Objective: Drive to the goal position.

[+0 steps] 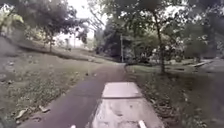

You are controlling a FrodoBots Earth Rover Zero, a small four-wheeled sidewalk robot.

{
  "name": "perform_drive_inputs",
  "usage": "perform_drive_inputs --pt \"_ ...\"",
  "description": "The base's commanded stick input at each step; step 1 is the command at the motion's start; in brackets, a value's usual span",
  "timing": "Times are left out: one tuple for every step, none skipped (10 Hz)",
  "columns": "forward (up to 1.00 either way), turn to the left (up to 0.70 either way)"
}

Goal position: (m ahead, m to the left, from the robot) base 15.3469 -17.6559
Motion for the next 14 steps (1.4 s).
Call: perform_drive_inputs --pt "1.00 -0.35" --pt "1.00 -0.15" --pt "1.00 -0.03" --pt "1.00 0.00" --pt "1.00 0.00" --pt "1.00 0.00" --pt "1.00 0.00" --pt "1.00 0.00" --pt "1.00 -0.04" --pt "1.00 -0.38" --pt "1.00 -0.15" --pt "1.00 0.00" --pt "1.00 0.00" --pt "1.00 0.00"
